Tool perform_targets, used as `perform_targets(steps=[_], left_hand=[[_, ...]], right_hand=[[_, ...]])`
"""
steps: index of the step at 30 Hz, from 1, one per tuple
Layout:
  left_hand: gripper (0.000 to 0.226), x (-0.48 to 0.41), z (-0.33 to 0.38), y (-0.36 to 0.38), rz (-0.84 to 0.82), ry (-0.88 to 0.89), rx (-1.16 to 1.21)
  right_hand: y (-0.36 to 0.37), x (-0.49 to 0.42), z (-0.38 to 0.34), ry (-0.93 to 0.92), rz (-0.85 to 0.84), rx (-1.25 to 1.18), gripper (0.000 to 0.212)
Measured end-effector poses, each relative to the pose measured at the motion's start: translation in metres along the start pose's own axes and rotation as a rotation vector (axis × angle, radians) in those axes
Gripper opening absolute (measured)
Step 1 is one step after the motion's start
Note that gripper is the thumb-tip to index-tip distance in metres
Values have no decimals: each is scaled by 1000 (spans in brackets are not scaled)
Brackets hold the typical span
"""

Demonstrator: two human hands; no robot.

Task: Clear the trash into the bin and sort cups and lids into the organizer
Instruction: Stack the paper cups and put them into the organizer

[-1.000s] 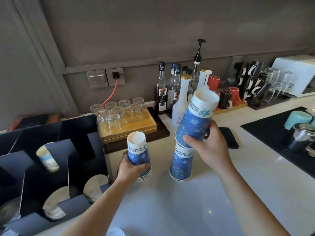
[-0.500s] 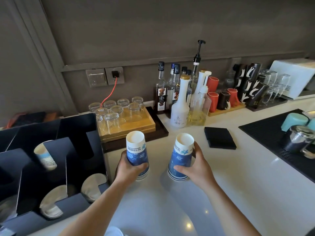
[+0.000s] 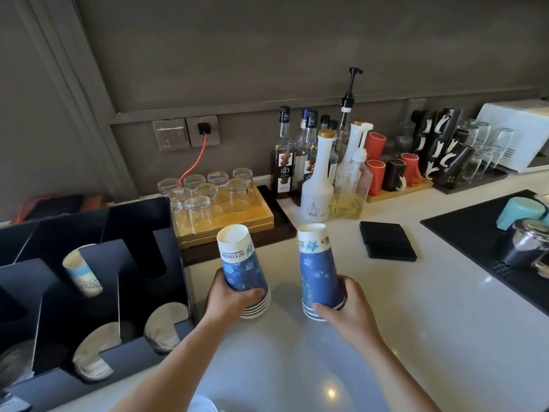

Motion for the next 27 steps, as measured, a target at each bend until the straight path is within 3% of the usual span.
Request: perform_targets(steps=[3,7,10,18,27], left_hand=[[62,2,4,0,-9,-30,123],[68,5,5,5,-123,-212,541],[63,6,10,11,-159,-289,699],[62,11,34,37,-210,-349,775],[65,28,40,60,-282,-386,810]], right_hand=[[-12,9,-3,-21,41,-144,49],[-23,22,6,48,54,-375,44],[-35,29,4,33,79,-435,37],[-70,56,0,13,249,-410,49],[-67,70,-15,-11,163,-336,57]])
Point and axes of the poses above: each hand's wrist, its own x-axis away from the middle knuckle, its own y-axis out of the palm, z = x × y, the point moved 5 cm from there along -x, towards the middle knuckle, and after that the axes turned 3 degrees about -z, right-handed, at the moved point
